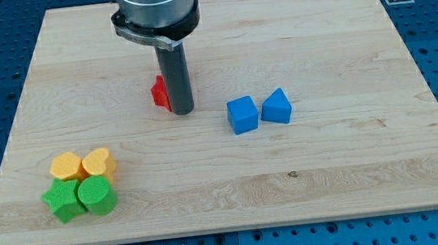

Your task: Place the red star underneath the red circle

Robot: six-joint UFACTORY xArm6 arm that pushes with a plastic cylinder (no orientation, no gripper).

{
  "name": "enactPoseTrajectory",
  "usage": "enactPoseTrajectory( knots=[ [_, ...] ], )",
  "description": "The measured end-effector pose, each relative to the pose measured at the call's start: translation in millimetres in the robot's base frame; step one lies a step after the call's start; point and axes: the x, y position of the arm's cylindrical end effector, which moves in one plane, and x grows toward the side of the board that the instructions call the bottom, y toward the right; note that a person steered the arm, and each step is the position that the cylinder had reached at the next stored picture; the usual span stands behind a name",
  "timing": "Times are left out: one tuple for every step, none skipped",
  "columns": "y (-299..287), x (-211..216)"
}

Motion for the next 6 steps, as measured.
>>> enactPoseTrajectory(
  knots=[
    [0, -24],
    [0, -42],
    [0, -50],
    [1, -37],
    [-4, -29],
    [-4, -28]
  ],
)
